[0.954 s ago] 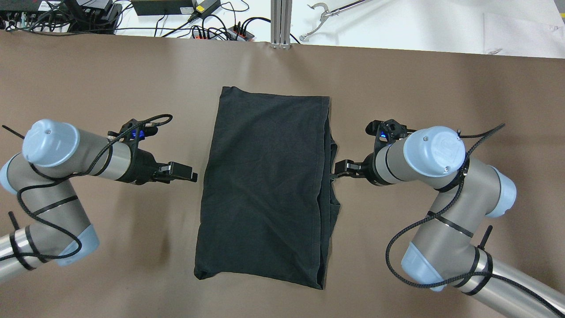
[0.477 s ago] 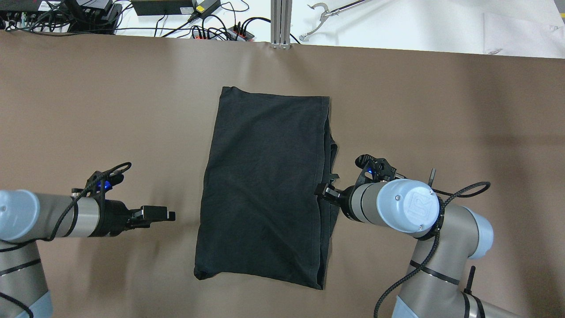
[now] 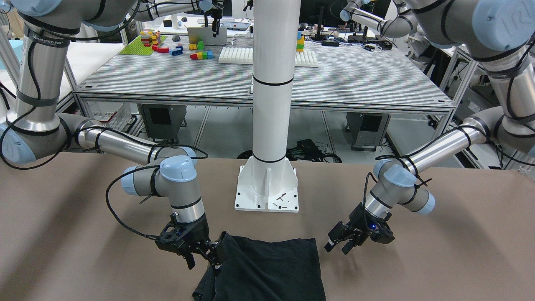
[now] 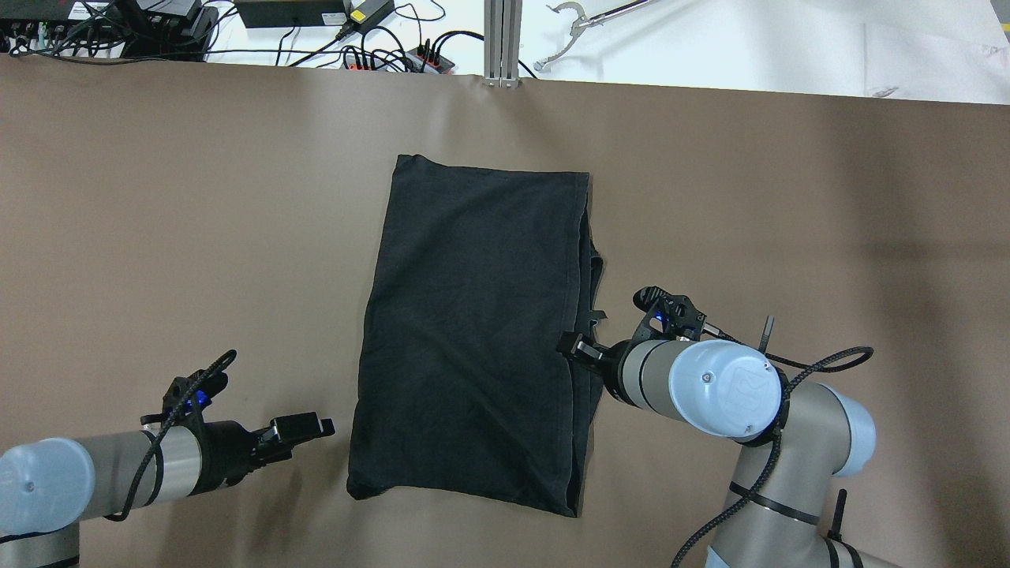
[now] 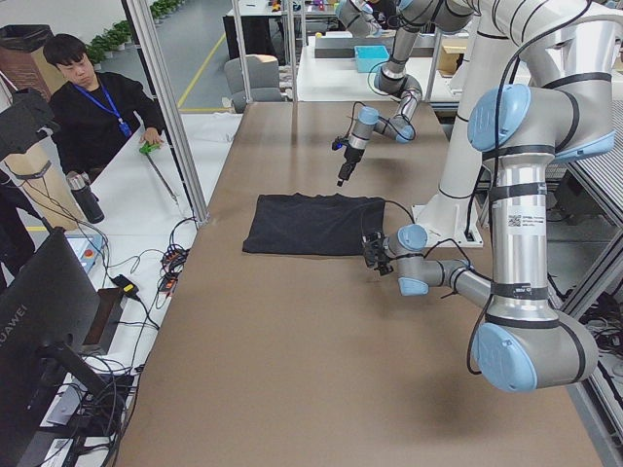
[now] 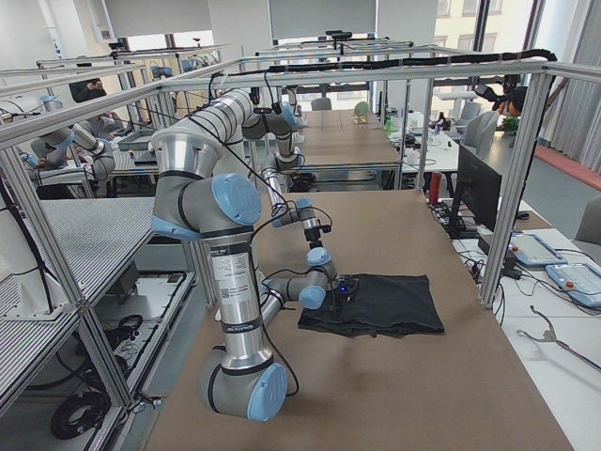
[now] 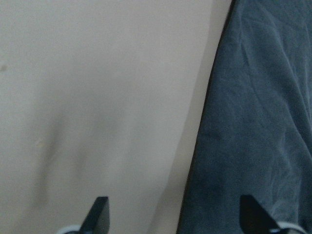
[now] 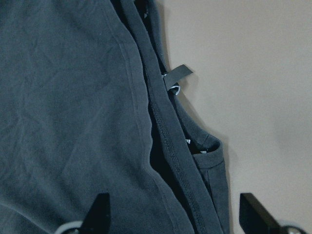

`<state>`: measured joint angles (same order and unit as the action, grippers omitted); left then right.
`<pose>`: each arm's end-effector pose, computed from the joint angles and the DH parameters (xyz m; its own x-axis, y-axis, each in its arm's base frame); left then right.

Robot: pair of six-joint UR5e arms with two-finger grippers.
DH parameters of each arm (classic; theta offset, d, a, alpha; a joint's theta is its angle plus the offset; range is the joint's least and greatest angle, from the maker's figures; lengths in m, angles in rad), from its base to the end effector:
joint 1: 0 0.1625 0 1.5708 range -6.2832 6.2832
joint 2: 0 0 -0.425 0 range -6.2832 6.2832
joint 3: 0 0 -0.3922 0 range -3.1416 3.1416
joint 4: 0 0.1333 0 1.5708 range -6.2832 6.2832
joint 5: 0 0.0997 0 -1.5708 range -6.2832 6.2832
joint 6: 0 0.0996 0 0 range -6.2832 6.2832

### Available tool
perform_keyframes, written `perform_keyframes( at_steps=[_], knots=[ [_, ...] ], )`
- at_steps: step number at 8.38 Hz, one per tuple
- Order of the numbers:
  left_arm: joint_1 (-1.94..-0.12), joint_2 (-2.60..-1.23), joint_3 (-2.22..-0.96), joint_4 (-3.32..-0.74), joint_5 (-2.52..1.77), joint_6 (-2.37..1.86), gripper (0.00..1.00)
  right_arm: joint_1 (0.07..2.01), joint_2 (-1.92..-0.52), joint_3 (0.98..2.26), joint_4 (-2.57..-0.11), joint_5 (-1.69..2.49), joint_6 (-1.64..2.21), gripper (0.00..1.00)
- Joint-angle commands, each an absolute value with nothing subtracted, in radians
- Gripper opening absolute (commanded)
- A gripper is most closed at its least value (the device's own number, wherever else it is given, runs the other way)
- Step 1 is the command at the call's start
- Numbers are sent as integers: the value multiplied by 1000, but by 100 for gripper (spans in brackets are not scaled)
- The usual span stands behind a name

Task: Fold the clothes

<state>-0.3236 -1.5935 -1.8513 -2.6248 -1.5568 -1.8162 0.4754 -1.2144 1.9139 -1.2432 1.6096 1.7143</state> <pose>0.4335 -0.2875 0.3940 0.1146 -0.2946 -0.9487 0.3698 0.8990 -0.2345 -0.4610 -0.3829 0.2744 0.3940 0.3636 0.8441 -0.4892 0.8605 -0.1422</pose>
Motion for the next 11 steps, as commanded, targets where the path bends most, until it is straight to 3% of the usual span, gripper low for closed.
perform_keyframes(
  at_steps=[1, 6, 8, 11],
  knots=[
    [-253, -1635, -1853, -2568, -1458, -1900, 94, 474, -1223, 1913, -1226, 1606, 1717, 94],
    [-147, -1670, -1839, -2549, -1356, -1916, 94, 476, -1223, 1913, -1226, 1606, 1717, 94],
    [-141, -1707, -1838, -2520, -1318, -1916, 83, 476, -1224, 1913, -1226, 1606, 1717, 94],
    [-146, -1740, -1841, -2468, -1305, -1919, 81, 476, -1224, 1913, -1226, 1606, 1717, 94]
  ],
)
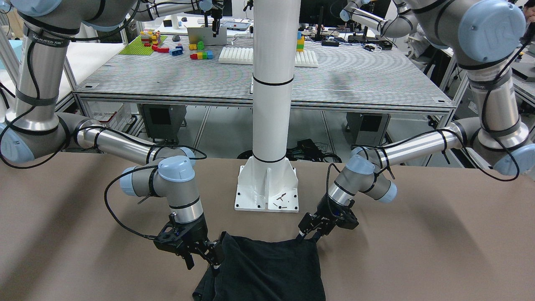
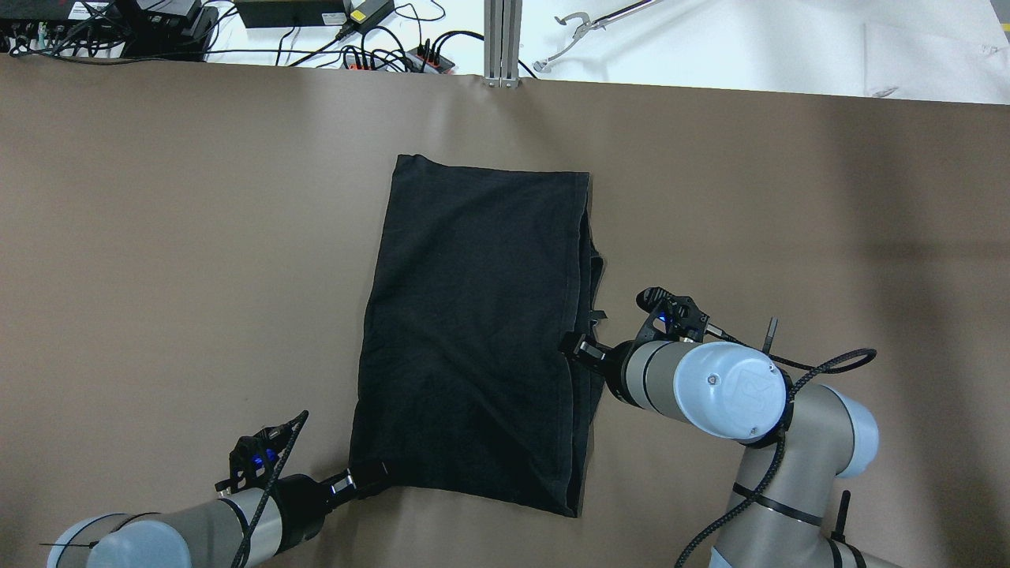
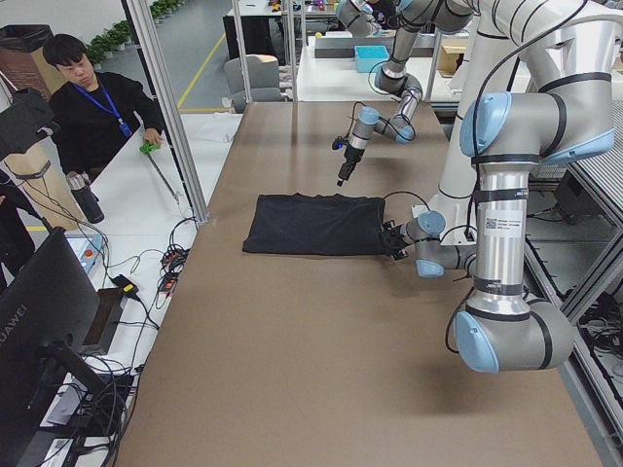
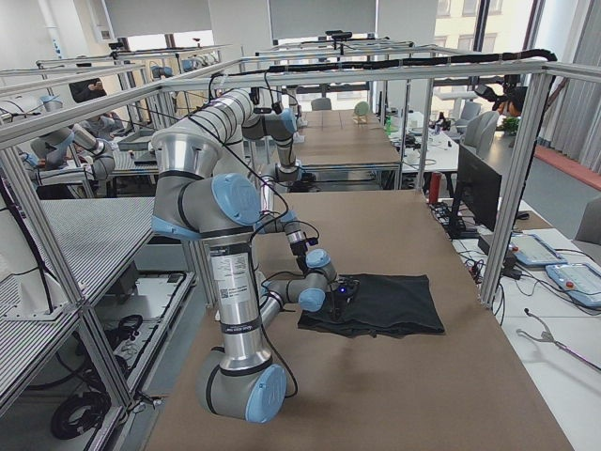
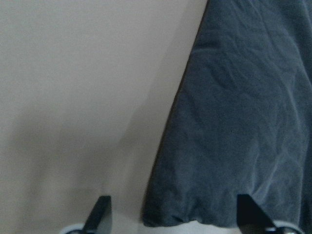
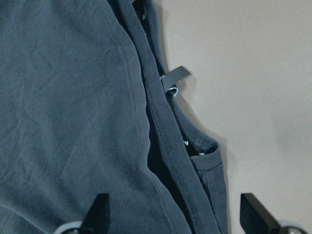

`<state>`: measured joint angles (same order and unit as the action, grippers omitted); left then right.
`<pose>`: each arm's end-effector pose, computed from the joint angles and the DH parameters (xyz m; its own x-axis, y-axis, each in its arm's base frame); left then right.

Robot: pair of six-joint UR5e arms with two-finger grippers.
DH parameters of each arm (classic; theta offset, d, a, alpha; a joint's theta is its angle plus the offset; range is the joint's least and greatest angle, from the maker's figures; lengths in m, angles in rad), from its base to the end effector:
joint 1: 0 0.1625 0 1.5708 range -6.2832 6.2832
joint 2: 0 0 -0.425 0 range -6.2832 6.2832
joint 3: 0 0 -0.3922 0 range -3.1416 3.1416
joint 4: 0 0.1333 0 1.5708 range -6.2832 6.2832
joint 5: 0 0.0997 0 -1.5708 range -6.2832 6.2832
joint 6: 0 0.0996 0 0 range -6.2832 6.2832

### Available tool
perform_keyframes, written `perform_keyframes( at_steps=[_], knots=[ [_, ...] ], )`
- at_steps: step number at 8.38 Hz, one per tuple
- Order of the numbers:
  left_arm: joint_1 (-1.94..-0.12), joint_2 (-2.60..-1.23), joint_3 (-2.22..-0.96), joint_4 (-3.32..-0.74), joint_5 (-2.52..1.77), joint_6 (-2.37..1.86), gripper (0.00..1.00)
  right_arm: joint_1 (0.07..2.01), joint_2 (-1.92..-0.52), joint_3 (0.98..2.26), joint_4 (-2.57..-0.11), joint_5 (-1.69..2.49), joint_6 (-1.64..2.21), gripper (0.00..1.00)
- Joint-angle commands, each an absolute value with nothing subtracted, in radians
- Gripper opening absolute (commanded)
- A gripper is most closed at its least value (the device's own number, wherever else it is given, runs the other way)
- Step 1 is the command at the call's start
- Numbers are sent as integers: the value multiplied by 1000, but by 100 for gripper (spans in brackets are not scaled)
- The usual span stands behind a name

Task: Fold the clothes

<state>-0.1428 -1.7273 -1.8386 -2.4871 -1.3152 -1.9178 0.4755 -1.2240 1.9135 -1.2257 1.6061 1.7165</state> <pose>0.5122 -0.2338 0.3458 0.0827 -0.3443 -0.9352 0.4354 0.8566 -0.2769 -0.4594 -0.3825 0.2778 0.3869 0.3624 0.8479 -0.4919 0.8589 -0.1426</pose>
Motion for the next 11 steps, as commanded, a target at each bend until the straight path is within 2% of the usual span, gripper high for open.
perform_keyframes(
  at_steps=[1, 5, 6, 8, 9, 11],
  knots=[
    [-149, -1735, -1838, -2468, -1305, -1919, 81, 477, -1224, 1914, -1226, 1606, 1717, 94],
    [-173, -1727, -1838, -2468, -1304, -1934, 82, 477, -1224, 1913, -1226, 1606, 1717, 94],
    [-173, -1727, -1838, -2467, -1304, -1933, 74, 477, -1224, 1913, -1226, 1606, 1717, 94],
    [-170, -1733, -1821, -2465, -1305, -1930, 19, 476, -1224, 1913, -1226, 1586, 1717, 94],
    [-172, -1733, -1822, -2467, -1307, -1925, 0, 474, -1224, 1913, -1226, 1583, 1718, 93],
    [-170, -1738, -1825, -2467, -1310, -1919, 0, 468, -1233, 1911, -1229, 1568, 1759, 90]
  ],
)
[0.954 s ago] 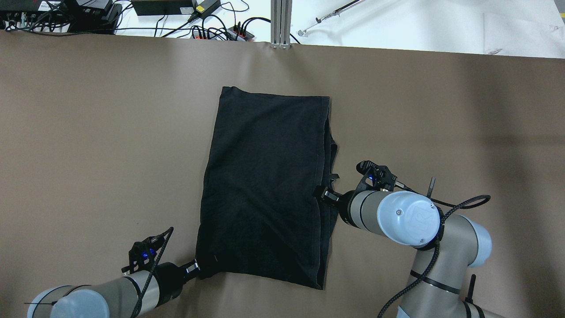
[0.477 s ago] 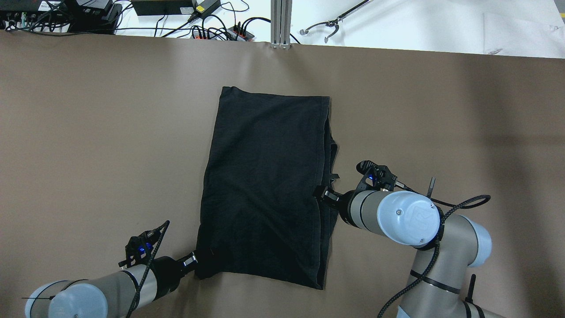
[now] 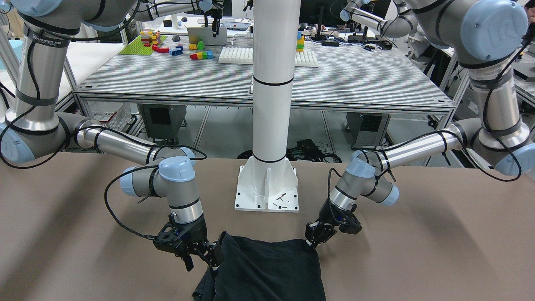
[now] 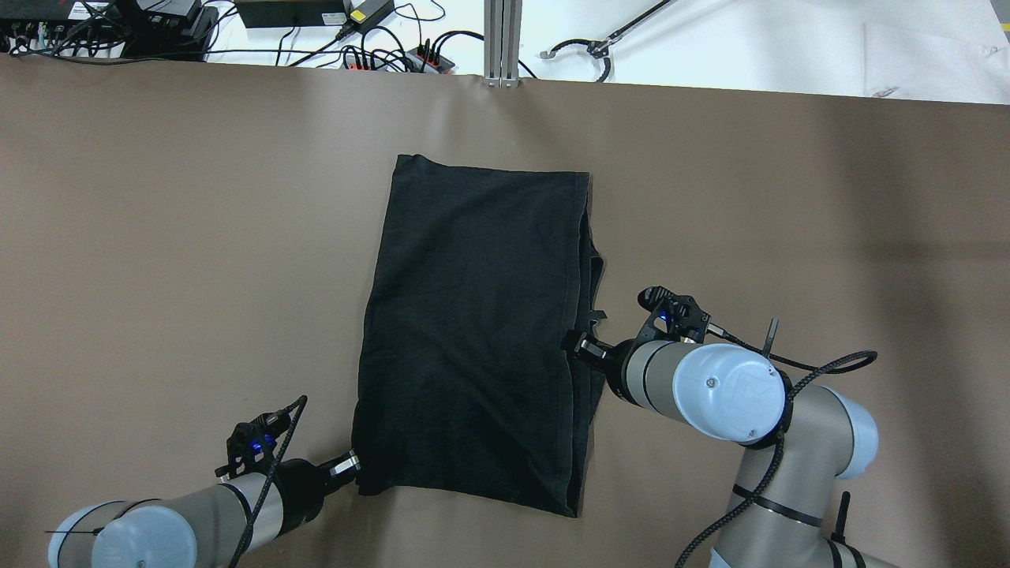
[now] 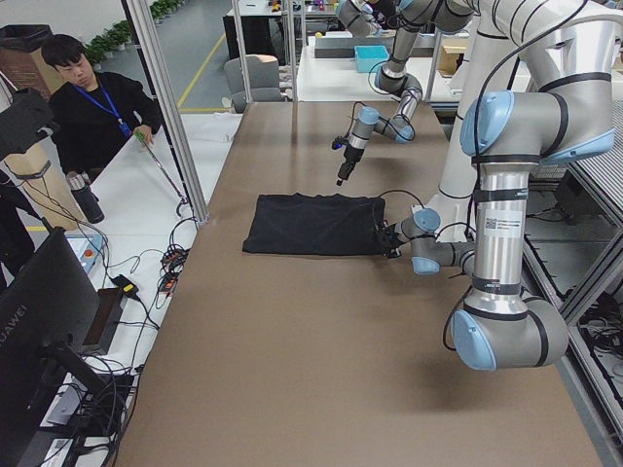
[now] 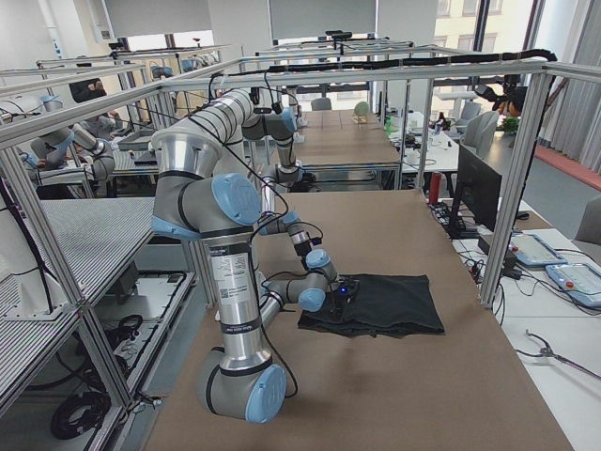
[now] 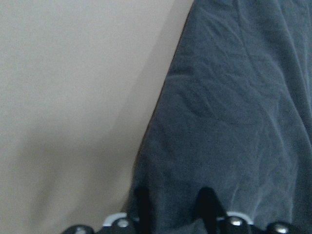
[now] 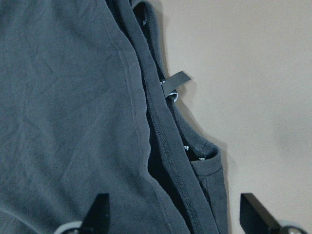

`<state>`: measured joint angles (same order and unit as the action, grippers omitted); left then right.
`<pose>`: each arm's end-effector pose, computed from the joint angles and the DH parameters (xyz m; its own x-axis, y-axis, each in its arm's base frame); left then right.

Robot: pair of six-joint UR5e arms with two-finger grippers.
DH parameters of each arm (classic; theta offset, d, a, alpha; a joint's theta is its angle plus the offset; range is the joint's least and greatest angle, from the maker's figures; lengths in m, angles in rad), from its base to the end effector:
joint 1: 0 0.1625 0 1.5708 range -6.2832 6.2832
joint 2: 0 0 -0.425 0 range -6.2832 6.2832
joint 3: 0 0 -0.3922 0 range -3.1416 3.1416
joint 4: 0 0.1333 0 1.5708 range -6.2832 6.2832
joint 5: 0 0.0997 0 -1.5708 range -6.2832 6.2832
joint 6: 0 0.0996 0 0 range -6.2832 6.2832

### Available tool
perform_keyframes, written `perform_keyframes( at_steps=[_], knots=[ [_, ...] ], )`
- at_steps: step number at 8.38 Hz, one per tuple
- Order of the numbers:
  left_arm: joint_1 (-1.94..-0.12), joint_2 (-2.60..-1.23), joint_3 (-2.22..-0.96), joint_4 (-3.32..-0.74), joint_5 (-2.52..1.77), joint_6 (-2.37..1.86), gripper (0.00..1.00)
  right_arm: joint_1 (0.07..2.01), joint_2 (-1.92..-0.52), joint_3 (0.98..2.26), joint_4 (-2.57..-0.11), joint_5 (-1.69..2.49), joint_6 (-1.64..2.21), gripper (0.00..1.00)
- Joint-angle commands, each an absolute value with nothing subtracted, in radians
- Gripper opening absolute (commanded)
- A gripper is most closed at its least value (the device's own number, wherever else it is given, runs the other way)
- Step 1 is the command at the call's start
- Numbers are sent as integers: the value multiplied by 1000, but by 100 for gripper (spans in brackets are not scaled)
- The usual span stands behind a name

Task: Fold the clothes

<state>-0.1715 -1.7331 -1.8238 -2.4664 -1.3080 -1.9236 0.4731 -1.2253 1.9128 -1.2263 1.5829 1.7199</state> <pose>0.5109 -0.2500 0.3520 0.0952 -0.3551 -0.9300 0.4743 0.8375 -0.2713 -0.4594 -0.3835 0.2790 0.3854 0.3641 0.8479 -0.5093 0.8502 -0.1336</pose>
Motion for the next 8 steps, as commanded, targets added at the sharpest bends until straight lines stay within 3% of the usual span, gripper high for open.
perform_keyframes(
  at_steps=[1, 6, 8],
  knots=[
    [-169, -1741, -1825, -2467, -1310, -1919, 0, 437, -1241, 1908, -1235, 1563, 1810, 90],
    [-169, -1741, -1822, -2467, -1305, -1914, 0, 299, -1235, 1826, -1241, 1430, 1942, 88],
    [-169, -1741, -1822, -2467, -1305, -1914, 0, 279, -1230, 1819, -1241, 1402, 1999, 80]
  ],
)
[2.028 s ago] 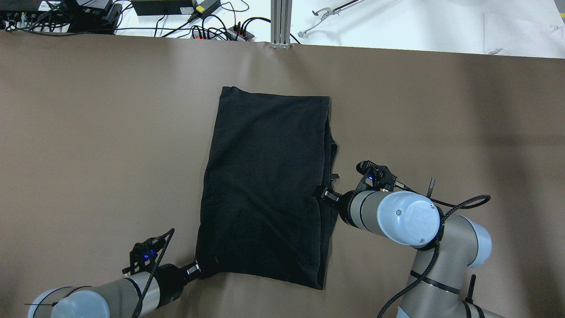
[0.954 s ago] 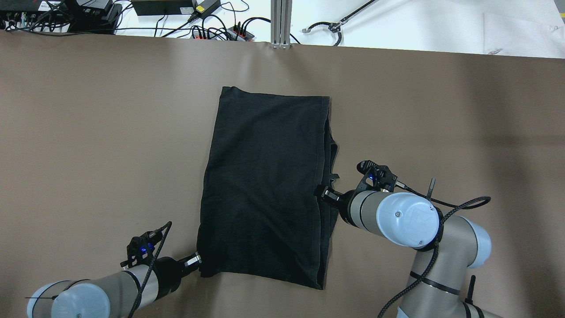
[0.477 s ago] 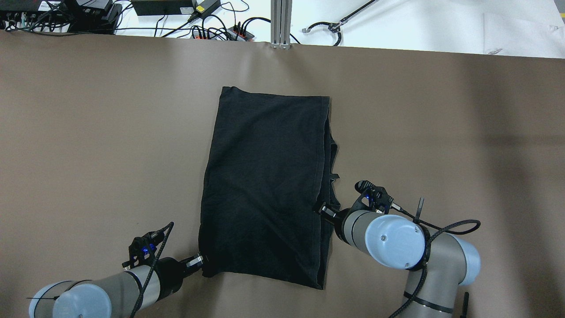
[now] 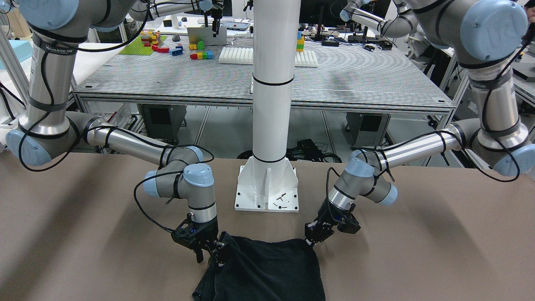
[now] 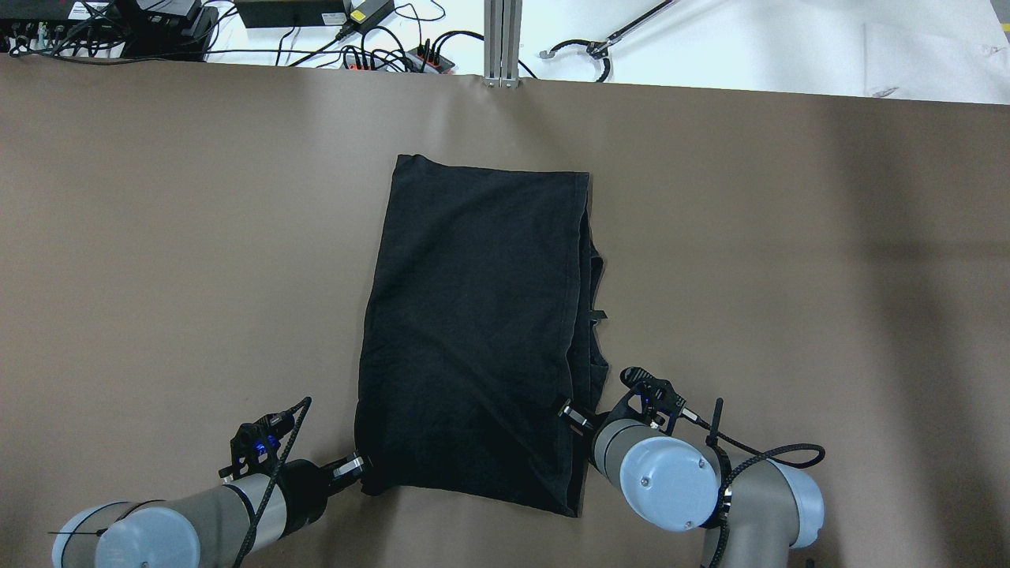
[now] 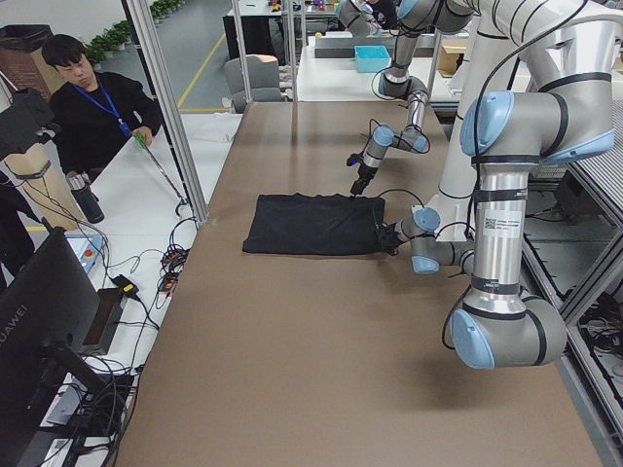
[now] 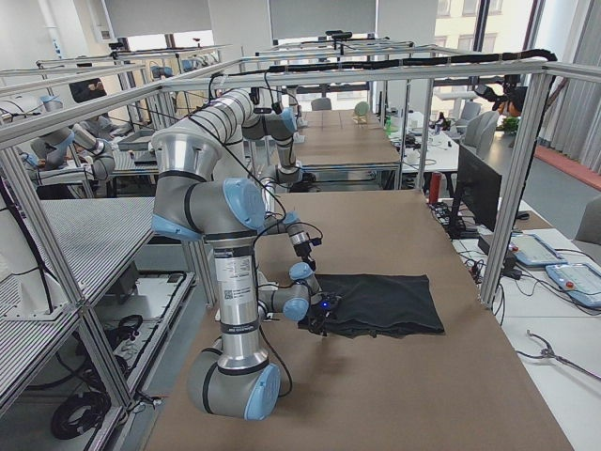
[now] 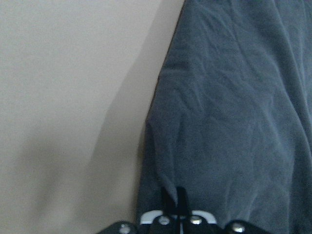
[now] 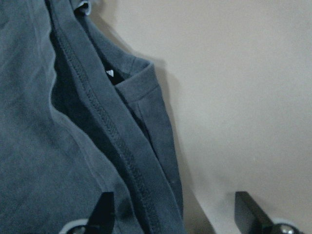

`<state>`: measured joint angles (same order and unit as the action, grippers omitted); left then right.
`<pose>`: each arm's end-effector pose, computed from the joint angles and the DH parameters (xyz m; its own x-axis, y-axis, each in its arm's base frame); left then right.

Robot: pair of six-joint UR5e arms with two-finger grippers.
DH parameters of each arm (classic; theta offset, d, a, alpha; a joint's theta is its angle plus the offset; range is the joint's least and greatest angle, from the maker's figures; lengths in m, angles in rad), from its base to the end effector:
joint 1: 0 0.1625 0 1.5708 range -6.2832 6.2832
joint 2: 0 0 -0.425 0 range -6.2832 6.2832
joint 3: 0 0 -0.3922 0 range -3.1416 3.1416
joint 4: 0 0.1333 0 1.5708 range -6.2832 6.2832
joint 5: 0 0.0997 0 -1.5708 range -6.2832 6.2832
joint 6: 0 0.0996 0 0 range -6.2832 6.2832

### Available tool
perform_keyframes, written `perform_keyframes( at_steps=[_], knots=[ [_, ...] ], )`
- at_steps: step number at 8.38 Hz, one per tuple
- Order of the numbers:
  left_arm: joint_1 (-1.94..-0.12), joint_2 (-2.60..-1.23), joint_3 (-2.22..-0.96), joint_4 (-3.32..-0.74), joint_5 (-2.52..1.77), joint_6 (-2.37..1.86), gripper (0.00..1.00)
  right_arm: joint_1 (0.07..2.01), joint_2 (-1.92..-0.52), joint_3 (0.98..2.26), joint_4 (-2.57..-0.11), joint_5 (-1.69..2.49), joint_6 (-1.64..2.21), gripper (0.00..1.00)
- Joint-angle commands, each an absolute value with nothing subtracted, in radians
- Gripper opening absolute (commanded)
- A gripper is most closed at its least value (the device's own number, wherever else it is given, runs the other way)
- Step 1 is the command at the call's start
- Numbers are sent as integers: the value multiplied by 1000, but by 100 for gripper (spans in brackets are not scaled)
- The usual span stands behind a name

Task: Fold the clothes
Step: 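Grasp the near end corners of the shirt with both grippers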

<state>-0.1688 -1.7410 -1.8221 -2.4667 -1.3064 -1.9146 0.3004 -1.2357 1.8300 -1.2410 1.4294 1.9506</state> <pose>0.5134 -0.2491 0.3485 0.0939 -0.3461 -0.9335 0.4708 0.8416 -0.2646 -0.5329 -0.3193 0.3241 0.3861 0.5039 0.7727 -0.5852 0.7813 -0.2170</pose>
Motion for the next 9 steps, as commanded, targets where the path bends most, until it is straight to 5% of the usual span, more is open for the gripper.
perform_keyframes(
  at_steps=[1, 4, 7, 9],
  knots=[
    [-170, -1741, -1822, -2467, -1305, -1914, 0, 272, -1229, 1819, -1241, 1398, 2020, 76],
    [-170, -1741, -1822, -2468, -1305, -1914, 0, 270, -1224, 1819, -1239, 1397, 2075, 54],
    [-172, -1741, -1825, -2468, -1307, -1914, 0, 268, -1216, 1822, -1239, 1397, 2111, 1],
    [-179, -1741, -1833, -2468, -1308, -1913, 0, 270, -1216, 1830, -1239, 1397, 2111, 0]
  ],
)
